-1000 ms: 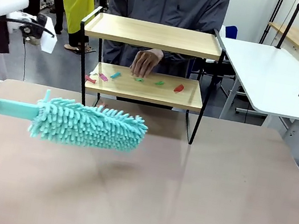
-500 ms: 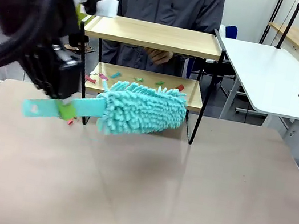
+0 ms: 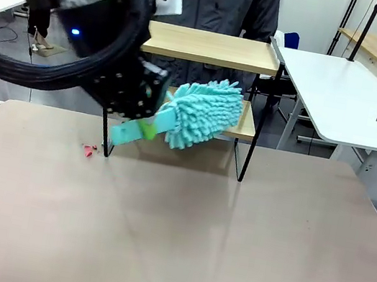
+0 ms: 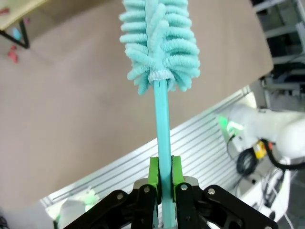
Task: Clean the shelf.
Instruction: Clean the specific section of the Shelf indicated by the human with the Duster.
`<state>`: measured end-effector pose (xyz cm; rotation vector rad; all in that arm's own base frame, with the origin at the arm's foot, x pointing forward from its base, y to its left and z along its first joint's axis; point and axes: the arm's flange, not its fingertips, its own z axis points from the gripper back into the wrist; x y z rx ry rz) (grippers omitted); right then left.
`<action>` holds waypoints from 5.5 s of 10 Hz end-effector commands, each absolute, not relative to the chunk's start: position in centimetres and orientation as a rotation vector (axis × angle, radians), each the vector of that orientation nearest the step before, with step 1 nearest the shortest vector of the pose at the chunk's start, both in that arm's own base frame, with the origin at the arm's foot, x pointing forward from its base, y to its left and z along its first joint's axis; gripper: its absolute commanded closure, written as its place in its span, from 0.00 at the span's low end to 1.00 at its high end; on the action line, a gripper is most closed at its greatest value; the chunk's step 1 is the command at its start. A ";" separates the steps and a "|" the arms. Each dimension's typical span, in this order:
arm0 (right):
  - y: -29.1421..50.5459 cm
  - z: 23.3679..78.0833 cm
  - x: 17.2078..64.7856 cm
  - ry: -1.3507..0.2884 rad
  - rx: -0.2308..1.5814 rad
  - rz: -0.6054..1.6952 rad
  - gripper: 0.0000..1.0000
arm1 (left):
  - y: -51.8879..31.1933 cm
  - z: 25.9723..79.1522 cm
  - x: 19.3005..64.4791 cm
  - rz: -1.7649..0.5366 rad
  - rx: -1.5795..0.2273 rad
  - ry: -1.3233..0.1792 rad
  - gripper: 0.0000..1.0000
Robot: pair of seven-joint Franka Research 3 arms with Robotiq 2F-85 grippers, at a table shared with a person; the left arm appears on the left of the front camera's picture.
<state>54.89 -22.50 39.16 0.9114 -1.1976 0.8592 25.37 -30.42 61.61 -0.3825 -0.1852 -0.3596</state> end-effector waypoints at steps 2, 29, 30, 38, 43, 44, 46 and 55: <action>-22.4 39.5 55.0 -1.200 0.909 0.865 0.00 | -35.2 62.0 26.7 -0.295 -0.384 -0.280 0.87; -22.4 39.5 55.0 -1.200 0.909 0.865 0.00 | -38.3 50.4 39.2 0.022 0.022 -0.314 0.87; -22.4 39.5 55.0 -1.200 0.909 0.865 0.00 | -37.0 49.8 39.5 0.026 0.074 -0.300 0.87; -22.4 39.5 55.0 -1.200 0.909 0.865 0.00 | -29.0 51.3 38.4 0.104 0.518 -0.390 0.87; -22.4 39.5 55.0 -1.200 0.909 0.865 0.00 | -30.0 52.4 37.9 -0.040 0.320 -0.348 0.87; -22.4 39.5 55.0 -1.200 0.909 0.865 0.00 | -29.4 53.4 37.5 -0.099 0.230 -0.330 0.87; -22.4 39.5 55.0 -1.200 0.909 0.865 0.00 | -28.0 55.0 36.6 -0.246 0.080 -0.272 0.87; -22.4 39.5 55.0 -1.200 0.909 0.865 0.00 | -16.3 60.1 31.6 -0.837 -0.326 0.044 0.87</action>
